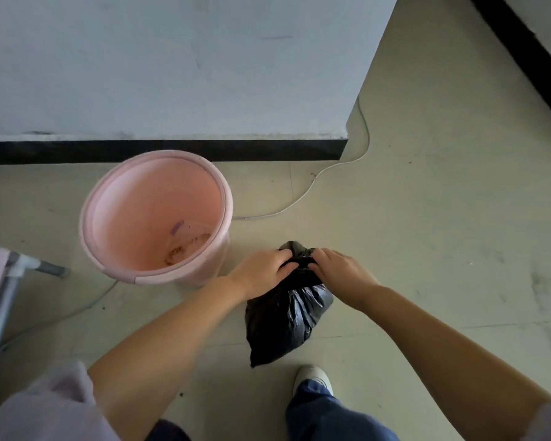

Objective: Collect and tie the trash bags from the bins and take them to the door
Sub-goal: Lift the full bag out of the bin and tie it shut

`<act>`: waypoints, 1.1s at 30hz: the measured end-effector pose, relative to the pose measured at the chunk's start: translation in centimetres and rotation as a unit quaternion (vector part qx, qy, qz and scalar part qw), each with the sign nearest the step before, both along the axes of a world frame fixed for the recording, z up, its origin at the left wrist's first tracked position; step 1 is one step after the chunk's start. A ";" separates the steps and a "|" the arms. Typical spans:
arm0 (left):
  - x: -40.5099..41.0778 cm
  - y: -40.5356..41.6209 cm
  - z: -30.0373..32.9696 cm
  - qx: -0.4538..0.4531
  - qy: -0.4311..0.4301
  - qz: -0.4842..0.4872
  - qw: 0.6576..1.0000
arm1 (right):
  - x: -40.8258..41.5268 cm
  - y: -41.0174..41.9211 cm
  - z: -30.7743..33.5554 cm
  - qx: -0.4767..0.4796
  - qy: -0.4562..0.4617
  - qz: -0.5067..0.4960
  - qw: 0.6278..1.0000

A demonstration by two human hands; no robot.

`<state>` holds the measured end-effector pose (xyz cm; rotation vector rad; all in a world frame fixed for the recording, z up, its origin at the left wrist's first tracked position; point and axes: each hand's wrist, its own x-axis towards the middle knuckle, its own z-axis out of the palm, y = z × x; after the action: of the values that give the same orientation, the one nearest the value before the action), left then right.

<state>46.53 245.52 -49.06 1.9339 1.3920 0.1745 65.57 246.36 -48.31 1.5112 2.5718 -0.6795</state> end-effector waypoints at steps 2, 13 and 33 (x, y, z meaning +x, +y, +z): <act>0.5 -0.3 4.2 -0.016 -0.005 0.011 1.000 | 0.4 0.0 4.5 -0.008 -0.006 0.004 1.000; 1.3 -1.7 35.4 -0.010 -0.003 -0.018 1.000 | 1.1 -1.5 35.2 0.015 -0.020 0.002 1.000; -6.3 -12.3 56.1 0.051 0.075 0.196 0.976 | -8.8 -3.1 56.6 0.076 -0.004 0.282 0.956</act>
<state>40.22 233.18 7.02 1.7621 1.8928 0.2955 56.73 243.28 8.28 0.7207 2.8893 -0.4073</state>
